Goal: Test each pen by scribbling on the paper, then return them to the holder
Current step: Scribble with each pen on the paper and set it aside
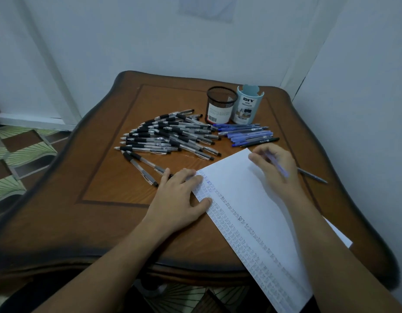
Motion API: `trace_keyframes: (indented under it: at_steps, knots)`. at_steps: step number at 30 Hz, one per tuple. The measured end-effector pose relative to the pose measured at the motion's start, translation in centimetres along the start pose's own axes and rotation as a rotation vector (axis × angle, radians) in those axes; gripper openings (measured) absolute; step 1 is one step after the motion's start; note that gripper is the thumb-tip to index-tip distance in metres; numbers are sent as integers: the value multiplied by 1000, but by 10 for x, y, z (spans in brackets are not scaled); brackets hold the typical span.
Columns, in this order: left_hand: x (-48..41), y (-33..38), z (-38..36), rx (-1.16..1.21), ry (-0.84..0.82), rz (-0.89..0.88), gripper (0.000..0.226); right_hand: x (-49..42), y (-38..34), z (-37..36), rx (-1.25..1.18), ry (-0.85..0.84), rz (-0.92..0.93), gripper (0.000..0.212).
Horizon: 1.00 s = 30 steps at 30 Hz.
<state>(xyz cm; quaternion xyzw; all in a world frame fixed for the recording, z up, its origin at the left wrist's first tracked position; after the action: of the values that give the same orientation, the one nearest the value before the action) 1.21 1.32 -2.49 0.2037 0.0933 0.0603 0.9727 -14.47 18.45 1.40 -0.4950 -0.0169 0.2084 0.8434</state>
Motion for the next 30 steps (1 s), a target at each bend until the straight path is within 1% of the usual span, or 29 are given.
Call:
trace_keyframes:
  at_steps: [1, 3, 4, 7, 9, 11, 13, 15, 17, 19, 22, 24, 27, 30]
  knots:
    - [-1, 1, 0, -5, -12, 1, 92, -1, 5, 8, 63, 40, 9, 8]
    - [-3, 3, 1, -20, -32, 3, 88, 1, 17, 21, 109, 108, -5, 20]
    - [-4, 4, 1, -18, -39, 8, 84, 2, 21, 25, 139, 120, 6, 22]
    - [-7, 7, 4, -14, -47, 10, 82, 4, 25, 21, 225, 53, 64, 15]
    - [-9, 9, 5, -26, -48, -9, 88, 4, 24, 20, 237, 61, 75, 8]
    - [-11, 9, 5, 1, -46, -12, 84, 6, 19, 15, 228, 47, 78, 3]
    - [-13, 9, 5, 60, -31, -25, 78, 9, 14, 8, 179, 3, 68, 15]
    - [-14, 11, 6, 125, -12, -38, 75, 17, 4, 0, 65, -48, 45, 25]
    - [-14, 11, 7, 180, 5, -33, 76, 26, -11, -16, -28, -139, 60, 34]
    - [-15, 11, 9, 212, 29, -28, 79, 37, -17, -33, -80, -230, 58, 35]
    - [-14, 7, 11, 287, 65, -6, 77, 47, -18, -49, -128, -295, 30, 29]
    - [-13, 5, 13, 327, 99, -7, 65, 52, -19, -56, -204, -312, 0, 27]
    - [-13, 3, 15, 353, 134, -13, 39, 54, -19, -61, -312, -337, -29, 29]
    - [-13, -2, 16, 431, 154, 27, 25, 54, -21, -64, -408, -336, -40, 27]
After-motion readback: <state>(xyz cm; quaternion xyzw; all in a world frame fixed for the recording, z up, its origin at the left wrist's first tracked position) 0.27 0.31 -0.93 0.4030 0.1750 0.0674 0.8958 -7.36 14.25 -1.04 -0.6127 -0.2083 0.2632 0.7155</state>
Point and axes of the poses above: each hand's wrist, its own x-axis away from the middle knuckle, its own z-axis out of the back of the hand, y = z × x, the point moved 9 cm from there along -x, towards the middle knuckle, and after that the axes turned 2 degrees about -z, right-handed, at the moved point
